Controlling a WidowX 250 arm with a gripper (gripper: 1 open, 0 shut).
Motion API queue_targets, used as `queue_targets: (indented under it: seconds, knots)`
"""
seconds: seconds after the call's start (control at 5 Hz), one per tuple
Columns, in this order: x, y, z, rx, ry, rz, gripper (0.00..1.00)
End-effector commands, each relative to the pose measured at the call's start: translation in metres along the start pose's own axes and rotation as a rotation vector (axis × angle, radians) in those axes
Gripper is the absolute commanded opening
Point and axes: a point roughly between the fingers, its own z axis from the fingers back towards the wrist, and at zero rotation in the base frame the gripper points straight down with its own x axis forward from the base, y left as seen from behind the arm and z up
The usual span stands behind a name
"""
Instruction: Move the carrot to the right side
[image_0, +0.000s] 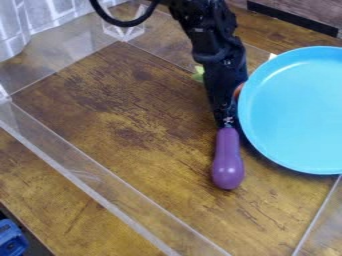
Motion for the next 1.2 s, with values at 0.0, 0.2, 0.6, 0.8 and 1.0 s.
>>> queue_targets:
  seconds: [0.0,0.2,0.6,0.8,1.0]
  knots:
    - [0.001,0.017,0.016,0.036,-0.033,-0.014,0.0]
    - [-0.004,0.02,0.016,0.03,-0.031,-0.029,0.0]
    - [-0.026,0.038,0.021,0.057,-0.014,0.031,0.0]
    - [-0.024,0.049,0.026,0.059,-0.014,0.023,0.0]
    - [-0.021,0.058,0.028,0.057,-0.015,0.012,0.0]
